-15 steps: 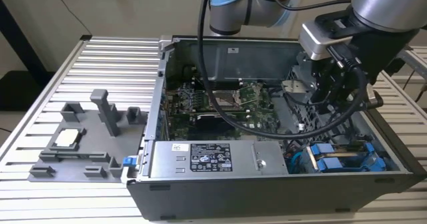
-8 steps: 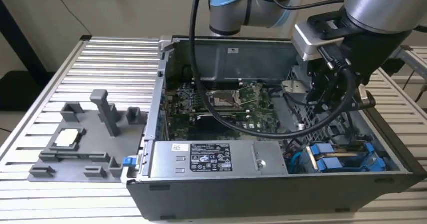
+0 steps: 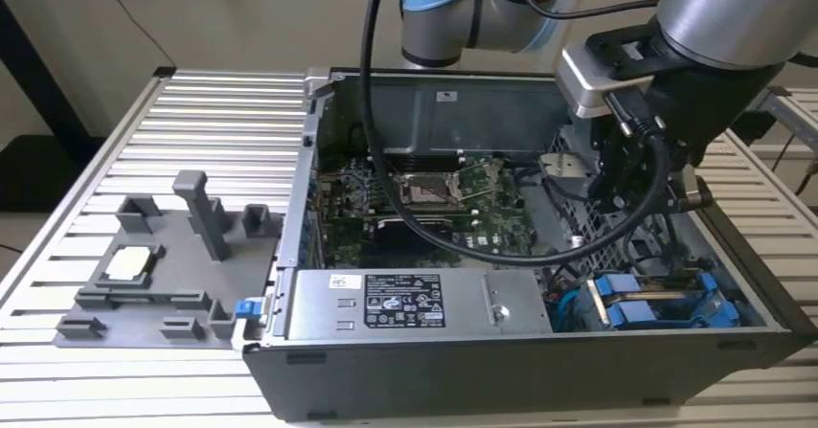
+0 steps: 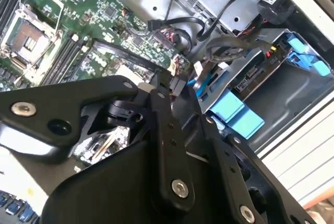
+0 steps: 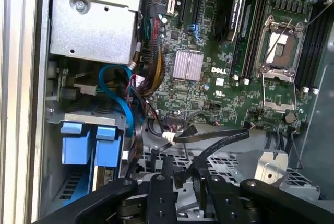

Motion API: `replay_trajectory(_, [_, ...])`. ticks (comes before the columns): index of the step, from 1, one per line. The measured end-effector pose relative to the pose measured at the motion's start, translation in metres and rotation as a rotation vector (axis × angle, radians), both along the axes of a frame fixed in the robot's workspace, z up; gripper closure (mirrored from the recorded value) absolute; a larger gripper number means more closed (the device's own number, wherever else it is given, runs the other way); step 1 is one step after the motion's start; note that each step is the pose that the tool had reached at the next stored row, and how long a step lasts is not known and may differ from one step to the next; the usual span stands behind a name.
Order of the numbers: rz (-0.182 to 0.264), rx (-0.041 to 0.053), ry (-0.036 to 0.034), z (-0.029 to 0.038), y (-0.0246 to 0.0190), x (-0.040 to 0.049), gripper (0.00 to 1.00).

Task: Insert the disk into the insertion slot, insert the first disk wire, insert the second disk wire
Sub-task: 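Insert the first disk wire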

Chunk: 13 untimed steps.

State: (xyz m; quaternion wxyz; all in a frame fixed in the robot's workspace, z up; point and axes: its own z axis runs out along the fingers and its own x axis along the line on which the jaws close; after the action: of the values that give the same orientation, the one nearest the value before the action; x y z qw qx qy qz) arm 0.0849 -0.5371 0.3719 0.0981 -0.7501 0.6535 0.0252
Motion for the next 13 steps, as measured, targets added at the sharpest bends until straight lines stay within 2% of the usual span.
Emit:
replay_trajectory(1, [0.000, 0.0001, 0.0000, -0.0003, 0.0000, 0.0000, 0.69])
replay_trajectory(2, [0.000, 0.0002, -0.0001, -0.0006, 0.0000, 0.0000, 0.76])
replay_trajectory(8, [0.000, 0.0001, 0.0000, -0.0008, 0.0000, 0.0000, 0.78])
replay_trajectory(9, [0.000, 0.0002, -0.0001, -0.0008, 0.0000, 0.0000, 0.85])
replay_trajectory(13, [0.000, 0.0002, -0.0001, -0.0008, 0.0000, 0.0000, 0.85])
